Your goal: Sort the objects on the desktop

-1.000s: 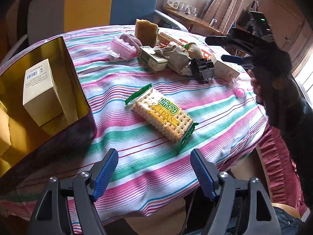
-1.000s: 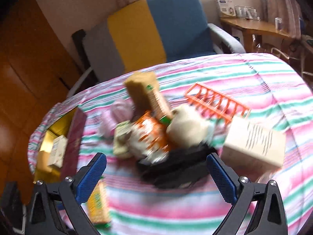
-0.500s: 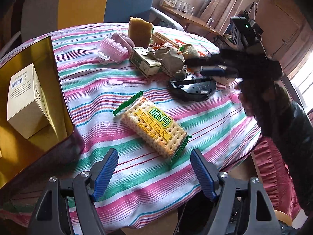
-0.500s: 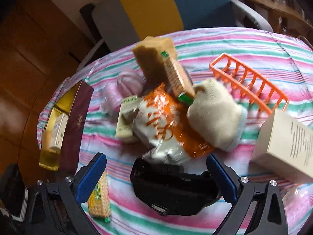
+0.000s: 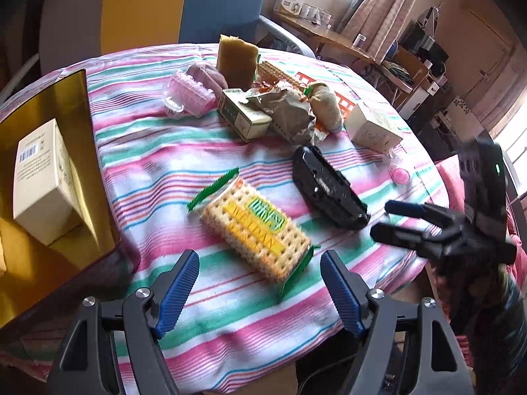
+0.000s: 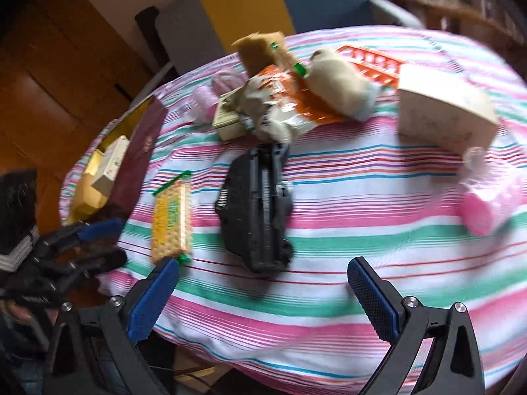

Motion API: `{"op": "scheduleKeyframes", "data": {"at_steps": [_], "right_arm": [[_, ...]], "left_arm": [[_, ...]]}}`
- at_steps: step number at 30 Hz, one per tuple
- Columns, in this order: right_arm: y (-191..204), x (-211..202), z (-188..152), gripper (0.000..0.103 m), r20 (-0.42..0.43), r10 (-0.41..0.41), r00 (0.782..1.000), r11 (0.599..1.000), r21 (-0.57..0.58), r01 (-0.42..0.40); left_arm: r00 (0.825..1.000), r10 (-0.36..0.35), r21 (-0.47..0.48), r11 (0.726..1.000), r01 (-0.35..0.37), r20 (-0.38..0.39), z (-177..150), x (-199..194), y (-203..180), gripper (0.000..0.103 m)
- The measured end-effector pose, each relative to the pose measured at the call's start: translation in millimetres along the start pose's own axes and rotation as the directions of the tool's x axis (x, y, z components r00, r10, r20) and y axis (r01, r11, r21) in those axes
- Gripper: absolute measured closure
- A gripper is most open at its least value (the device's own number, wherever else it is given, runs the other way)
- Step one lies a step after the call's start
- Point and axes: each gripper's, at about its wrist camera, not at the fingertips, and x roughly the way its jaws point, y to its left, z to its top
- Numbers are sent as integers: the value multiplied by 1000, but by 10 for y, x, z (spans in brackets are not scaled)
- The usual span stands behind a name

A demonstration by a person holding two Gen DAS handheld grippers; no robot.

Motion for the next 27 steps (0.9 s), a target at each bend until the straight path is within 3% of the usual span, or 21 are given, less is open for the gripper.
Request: {"op": "scheduleKeyframes", "data": {"at_steps": [6, 11, 15, 21, 27], "right_arm": [[99, 43, 1, 0, 17, -110, 994, 990, -83, 111], [74, 165, -55, 0, 3, -123, 992, 988, -90, 123], [59, 151, -99, 0, 23, -129, 991, 986, -107, 131], [72, 121, -206, 0, 83, -140, 987, 980, -133, 150], [155, 154, -220, 1, 89, -201, 976, 964, -157, 213]], "left_arm": [[996, 77, -36, 996, -78, -38, 168, 208, -116, 25], [988, 105, -162, 979, -123, -117, 189, 347, -52, 25], [969, 124, -266, 947, -179, -211, 202, 505, 77, 25], [967, 150, -262, 944, -202, -205, 206, 532, 86, 23], [979, 123, -224, 962, -158, -163, 149, 483, 167, 28]]}}
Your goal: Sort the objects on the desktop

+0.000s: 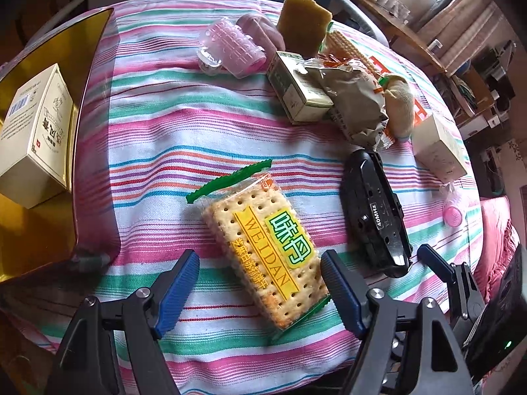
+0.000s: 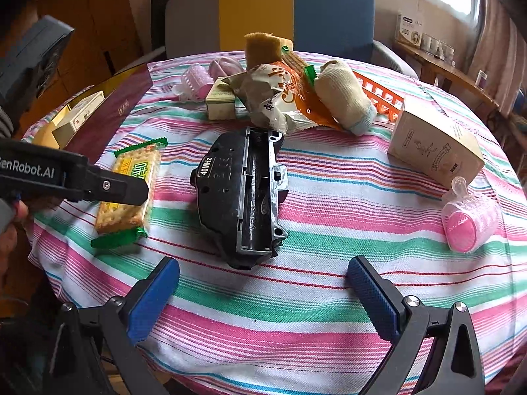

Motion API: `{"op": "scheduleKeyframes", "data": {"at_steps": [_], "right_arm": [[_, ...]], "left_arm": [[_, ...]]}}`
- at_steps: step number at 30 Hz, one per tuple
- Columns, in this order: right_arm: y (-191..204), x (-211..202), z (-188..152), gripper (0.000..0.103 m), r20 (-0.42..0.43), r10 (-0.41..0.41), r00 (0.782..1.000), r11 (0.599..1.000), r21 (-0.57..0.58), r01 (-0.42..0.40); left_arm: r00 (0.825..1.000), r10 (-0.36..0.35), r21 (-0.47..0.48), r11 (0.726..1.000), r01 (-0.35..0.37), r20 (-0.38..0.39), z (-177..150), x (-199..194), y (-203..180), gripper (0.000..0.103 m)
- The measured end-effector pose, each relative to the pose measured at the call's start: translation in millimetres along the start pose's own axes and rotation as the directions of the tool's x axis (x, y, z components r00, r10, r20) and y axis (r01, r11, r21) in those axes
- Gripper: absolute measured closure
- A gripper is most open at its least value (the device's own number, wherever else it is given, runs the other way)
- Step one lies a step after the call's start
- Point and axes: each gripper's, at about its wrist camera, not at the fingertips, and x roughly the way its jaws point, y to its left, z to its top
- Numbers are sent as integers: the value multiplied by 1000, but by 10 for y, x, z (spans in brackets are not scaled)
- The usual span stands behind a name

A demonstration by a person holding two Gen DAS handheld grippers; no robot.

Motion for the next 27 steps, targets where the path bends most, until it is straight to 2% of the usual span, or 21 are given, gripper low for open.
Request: {"op": "scheduleKeyframes", "data": {"at_steps": [2, 4, 9, 16, 25, 27], "right_arm": [[-42, -35, 39, 11, 2, -1, 1000, 999, 45, 1], [-76, -96, 74, 26, 9, 6, 1000, 999, 53, -6], [35, -177, 175, 26, 30, 18, 999, 1000, 2, -18], [114, 43, 322, 22, -36, 33, 999, 999, -25, -34], [123, 279, 454, 20, -27, 5, 1000, 1000, 6, -5], [139, 288, 460, 23, -19, 1, 1000, 1000, 1, -1]], "left_arm": [[1000, -20, 21, 1000, 19, 3, -12, -20, 57, 32], [999, -38, 50, 998, 38, 3, -21, -41, 115, 37], [999, -39, 111, 993, 41, -15, -33, -82, 218, 38], [996, -85, 77, 993, 87, -26, -27, -78, 228, 34], [998, 9, 130, 991, -16, 57, -28, 7, 118, 34], [997, 18, 143, 989, -29, 74, -60, 23, 102, 33]]}}
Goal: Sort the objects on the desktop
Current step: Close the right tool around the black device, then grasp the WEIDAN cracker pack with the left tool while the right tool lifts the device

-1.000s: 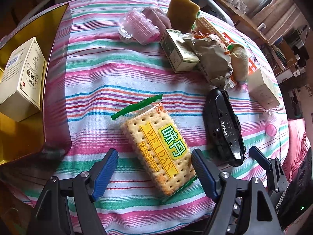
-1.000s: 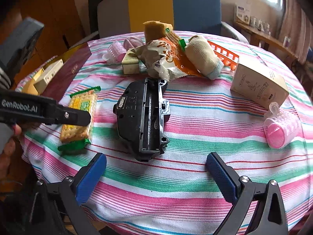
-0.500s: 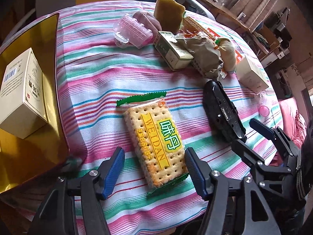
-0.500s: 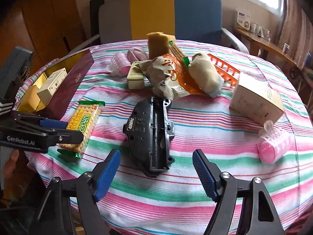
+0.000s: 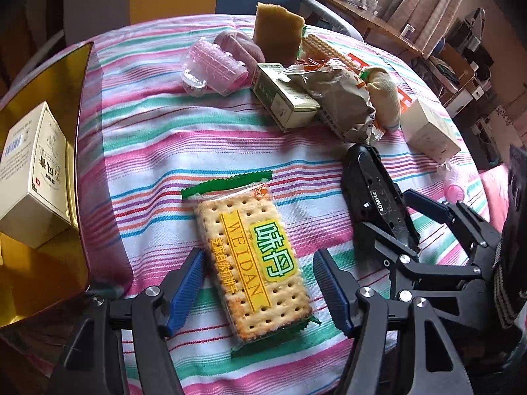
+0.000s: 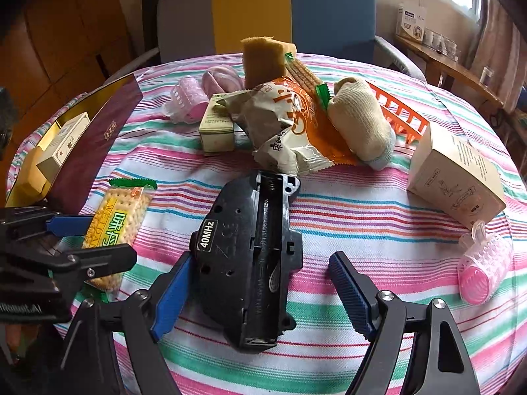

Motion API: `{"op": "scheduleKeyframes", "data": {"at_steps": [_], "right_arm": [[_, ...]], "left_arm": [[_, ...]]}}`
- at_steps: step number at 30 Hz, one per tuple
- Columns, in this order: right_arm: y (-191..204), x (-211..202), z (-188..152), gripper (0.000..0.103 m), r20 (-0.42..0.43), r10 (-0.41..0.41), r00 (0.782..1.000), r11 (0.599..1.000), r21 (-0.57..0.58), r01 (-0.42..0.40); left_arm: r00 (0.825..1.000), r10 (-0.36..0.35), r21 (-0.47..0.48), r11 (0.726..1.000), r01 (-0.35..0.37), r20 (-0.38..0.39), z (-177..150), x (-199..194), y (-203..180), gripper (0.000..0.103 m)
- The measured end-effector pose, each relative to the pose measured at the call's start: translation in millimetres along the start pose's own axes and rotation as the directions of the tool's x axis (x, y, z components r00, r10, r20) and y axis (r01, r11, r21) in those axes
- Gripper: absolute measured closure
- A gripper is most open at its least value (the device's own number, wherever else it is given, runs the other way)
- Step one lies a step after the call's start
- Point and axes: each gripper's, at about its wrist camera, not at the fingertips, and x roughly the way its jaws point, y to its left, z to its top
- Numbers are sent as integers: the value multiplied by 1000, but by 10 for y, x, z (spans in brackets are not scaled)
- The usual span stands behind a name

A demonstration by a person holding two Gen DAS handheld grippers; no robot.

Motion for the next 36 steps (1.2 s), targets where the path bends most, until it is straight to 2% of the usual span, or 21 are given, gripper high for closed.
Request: {"op": "scheduleKeyframes", "data": {"at_steps": [4, 7, 9, 16, 17, 18, 19, 22, 25, 31, 36], "right_arm": [[31, -6, -2, 39, 18, -6, 1000, 1000, -4, 7], [53, -1, -5, 40, 24, -16, 1000, 1000, -4, 16], [51, 9, -2, 40, 22, -15, 1000, 1000, -2, 15], [35, 22, -7, 39, 19, -8, 1000, 1000, 6, 8], [37, 20, -11, 39, 21, -9, 1000, 1000, 6, 9], [38, 18, -17, 39, 23, -10, 1000, 1000, 7, 10], [40, 14, -20, 40, 23, -13, 1000, 1000, 9, 12], [57, -2, -34, 41, 26, -26, 999, 1000, 8, 26], [75, -16, -60, 41, 33, -35, 999, 999, 12, 35], [129, -67, -112, 42, 39, -39, 998, 999, 14, 39], [107, -174, -196, 42, 41, 20, 999, 996, 84, -24]], "left_arm": [[999, -30, -17, 999, 31, 23, -25, 14, 34, 24], [995, -86, -34, 996, 88, 41, -32, 19, 89, 16], [993, -104, -32, 994, 106, 59, -66, 2, 145, 16], [994, -95, -46, 994, 98, 59, -124, -31, 118, 16], [994, -94, -50, 994, 97, 59, -124, -20, 116, 17], [994, -89, -56, 994, 92, 61, -52, -124, -76, 19], [995, -82, -59, 995, 85, 63, -42, -142, -103, 23], [997, -48, -78, 996, 53, 65, -11, -138, -69, 41], [997, -38, -77, 996, 42, 61, -1, -142, -38, 46], [998, -11, -46, 999, 15, 67, -2, -132, -103, 48], [997, -11, -41, 999, 14, 82, -92, -220, -69, 49]]}}
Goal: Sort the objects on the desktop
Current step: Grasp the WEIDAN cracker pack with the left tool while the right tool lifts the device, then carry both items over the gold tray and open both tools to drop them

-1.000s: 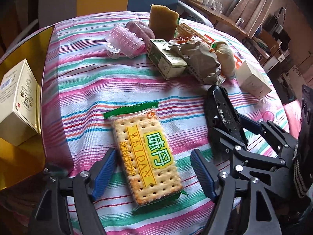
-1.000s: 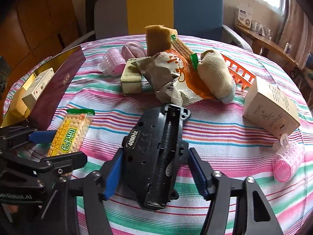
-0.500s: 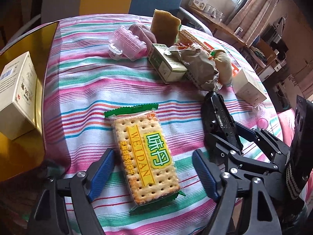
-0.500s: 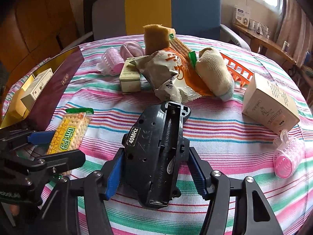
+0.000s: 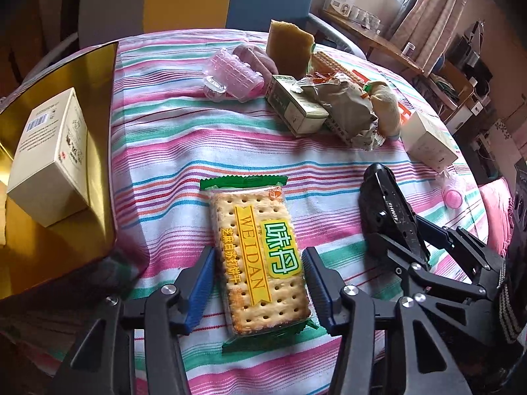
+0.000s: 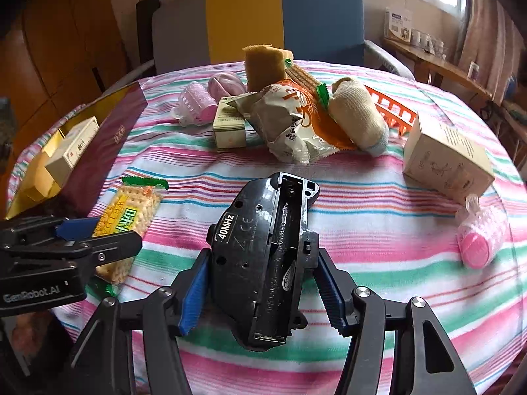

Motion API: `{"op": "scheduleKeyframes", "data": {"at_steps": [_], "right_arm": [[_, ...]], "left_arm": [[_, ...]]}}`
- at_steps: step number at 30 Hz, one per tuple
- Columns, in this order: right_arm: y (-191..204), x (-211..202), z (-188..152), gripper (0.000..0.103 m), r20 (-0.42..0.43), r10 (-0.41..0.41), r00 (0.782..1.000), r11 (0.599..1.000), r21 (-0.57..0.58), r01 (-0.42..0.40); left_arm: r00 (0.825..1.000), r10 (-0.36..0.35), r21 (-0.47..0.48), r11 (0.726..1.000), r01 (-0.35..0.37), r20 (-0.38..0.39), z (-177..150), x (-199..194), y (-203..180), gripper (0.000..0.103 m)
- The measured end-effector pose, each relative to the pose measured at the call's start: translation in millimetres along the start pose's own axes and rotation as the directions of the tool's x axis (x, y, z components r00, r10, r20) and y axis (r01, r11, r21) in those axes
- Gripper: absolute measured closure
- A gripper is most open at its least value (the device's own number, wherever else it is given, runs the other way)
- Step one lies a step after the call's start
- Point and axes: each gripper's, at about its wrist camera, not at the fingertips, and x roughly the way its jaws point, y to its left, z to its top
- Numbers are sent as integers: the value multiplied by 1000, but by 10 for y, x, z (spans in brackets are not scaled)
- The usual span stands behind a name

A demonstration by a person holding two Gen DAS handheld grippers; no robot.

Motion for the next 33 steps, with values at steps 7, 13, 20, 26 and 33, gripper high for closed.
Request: {"op": "scheduleKeyframes", "data": {"at_steps": [7, 13, 20, 26, 33], "right_arm": [[-3, -139, 3, 42, 4, 79, 997, 993, 83, -79], [304, -226, 179, 42, 28, 101, 995, 995, 10, -101], [943, -220, 577, 42, 48, 160, 986, 979, -135, -152], [1659, -123, 949, 42, 67, 213, 975, 946, -264, -189], [2343, 117, 1379, 42, 71, 248, 966, 921, -325, -213]], "left_arm": [[997, -22, -5, 1000, 22, 79, -57, -274, 100, 49], [985, -11, -45, 999, 20, 174, 5, -644, 296, 49], [956, 112, -149, 986, -74, 269, 126, -1103, 858, 49], [917, 270, -231, 951, -206, 294, 223, -1274, 1429, 49], [884, 380, -291, 908, -301, 272, 327, -1253, 1968, 49]]}}
